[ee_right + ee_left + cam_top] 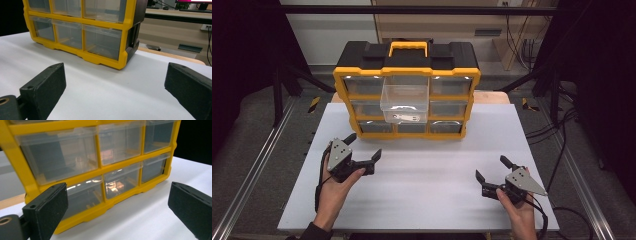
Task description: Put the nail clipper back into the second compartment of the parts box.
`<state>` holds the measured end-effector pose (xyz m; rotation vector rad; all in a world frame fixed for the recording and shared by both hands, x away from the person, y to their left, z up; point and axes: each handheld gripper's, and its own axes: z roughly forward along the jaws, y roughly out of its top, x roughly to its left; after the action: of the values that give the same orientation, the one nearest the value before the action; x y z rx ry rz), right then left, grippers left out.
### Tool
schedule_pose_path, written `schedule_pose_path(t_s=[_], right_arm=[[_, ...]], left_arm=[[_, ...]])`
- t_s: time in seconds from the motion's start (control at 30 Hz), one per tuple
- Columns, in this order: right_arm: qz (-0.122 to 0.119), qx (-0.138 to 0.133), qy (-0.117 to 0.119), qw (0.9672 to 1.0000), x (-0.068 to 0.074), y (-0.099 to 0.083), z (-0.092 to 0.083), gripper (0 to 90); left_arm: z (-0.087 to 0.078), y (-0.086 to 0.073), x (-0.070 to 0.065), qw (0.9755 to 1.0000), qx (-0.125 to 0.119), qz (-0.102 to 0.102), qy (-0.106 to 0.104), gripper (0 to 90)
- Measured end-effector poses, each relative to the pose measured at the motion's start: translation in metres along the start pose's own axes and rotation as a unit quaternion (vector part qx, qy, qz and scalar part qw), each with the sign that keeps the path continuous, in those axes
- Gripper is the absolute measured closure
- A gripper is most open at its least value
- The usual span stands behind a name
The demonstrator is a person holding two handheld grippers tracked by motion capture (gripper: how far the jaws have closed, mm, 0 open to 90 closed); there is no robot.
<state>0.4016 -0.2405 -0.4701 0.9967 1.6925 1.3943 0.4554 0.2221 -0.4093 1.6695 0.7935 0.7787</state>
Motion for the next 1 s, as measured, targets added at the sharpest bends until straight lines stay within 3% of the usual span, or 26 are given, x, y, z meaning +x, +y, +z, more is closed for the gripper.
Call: schedule_pose_path(t_s=[0.63, 1.0], right_arm=[[0.0, -0.002, -0.002, 1.0, 0.002, -0.003, 0.0, 3.6], [0.003, -0.003, -0.004, 1.0, 0.002, -0.003, 0.0, 3.6]], left_arm=[[0.004, 0.023, -0.016, 0.9998, -0.008, 0.005, -0.016, 2.3], [0.005, 0.04, -0.033, 0.999, -0.019, 0.016, -0.036, 2.4]])
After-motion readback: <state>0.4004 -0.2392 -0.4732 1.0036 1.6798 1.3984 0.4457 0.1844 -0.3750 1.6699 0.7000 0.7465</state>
